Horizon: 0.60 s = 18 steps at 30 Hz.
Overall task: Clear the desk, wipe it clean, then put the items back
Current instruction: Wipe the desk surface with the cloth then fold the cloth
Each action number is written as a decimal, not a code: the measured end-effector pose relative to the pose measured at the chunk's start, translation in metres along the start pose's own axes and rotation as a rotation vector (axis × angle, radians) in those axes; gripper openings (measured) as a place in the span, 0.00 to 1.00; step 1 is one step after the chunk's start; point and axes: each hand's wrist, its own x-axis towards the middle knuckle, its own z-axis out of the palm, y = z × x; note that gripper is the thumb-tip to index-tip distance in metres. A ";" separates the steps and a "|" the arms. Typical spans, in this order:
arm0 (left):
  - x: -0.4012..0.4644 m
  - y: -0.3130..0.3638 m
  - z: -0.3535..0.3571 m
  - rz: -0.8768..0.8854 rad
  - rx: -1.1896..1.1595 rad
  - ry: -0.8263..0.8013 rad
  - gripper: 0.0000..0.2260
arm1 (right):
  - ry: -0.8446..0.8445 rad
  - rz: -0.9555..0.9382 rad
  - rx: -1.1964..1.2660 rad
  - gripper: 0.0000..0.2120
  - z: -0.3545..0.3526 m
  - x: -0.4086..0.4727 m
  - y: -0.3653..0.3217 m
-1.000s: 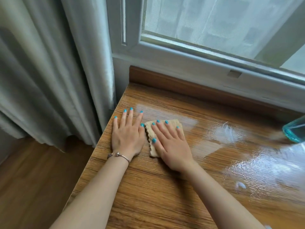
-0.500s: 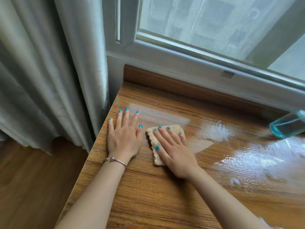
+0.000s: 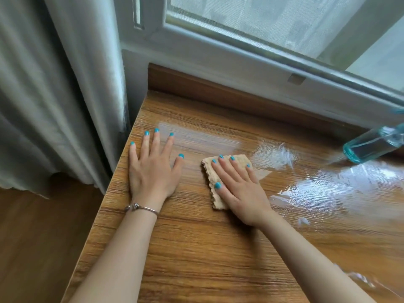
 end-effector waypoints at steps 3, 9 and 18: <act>-0.006 0.011 -0.002 0.180 -0.027 0.067 0.22 | 0.026 0.089 -0.025 0.24 -0.020 0.059 0.037; -0.034 0.040 0.010 0.233 -0.053 -0.080 0.27 | 0.075 0.313 -0.014 0.25 -0.026 0.101 0.044; -0.032 0.038 0.015 0.234 -0.040 -0.054 0.28 | 0.059 0.239 -0.092 0.27 -0.026 0.068 0.081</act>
